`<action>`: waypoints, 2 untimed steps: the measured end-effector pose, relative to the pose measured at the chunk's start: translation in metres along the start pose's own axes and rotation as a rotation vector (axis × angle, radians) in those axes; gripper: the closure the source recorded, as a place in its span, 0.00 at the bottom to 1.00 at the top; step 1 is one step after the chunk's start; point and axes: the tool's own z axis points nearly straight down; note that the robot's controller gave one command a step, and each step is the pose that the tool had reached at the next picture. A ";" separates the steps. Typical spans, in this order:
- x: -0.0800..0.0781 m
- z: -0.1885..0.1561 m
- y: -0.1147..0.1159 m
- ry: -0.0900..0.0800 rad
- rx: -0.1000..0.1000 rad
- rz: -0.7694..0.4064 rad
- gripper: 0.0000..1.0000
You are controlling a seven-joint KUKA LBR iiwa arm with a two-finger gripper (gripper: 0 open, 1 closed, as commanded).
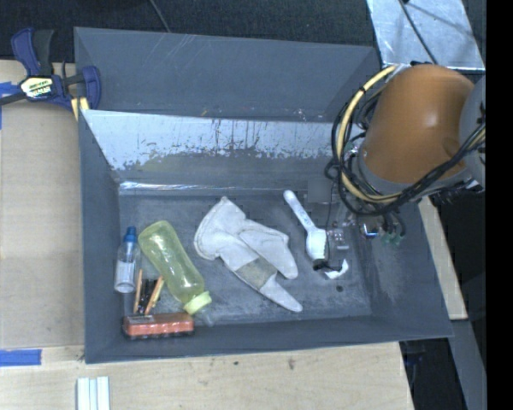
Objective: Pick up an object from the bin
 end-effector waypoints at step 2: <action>-0.009 0.042 0.021 -0.016 0.001 -0.028 0.00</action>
Offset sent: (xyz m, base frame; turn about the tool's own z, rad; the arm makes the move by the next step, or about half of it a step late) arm 0.0120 0.0467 -0.0984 -0.0575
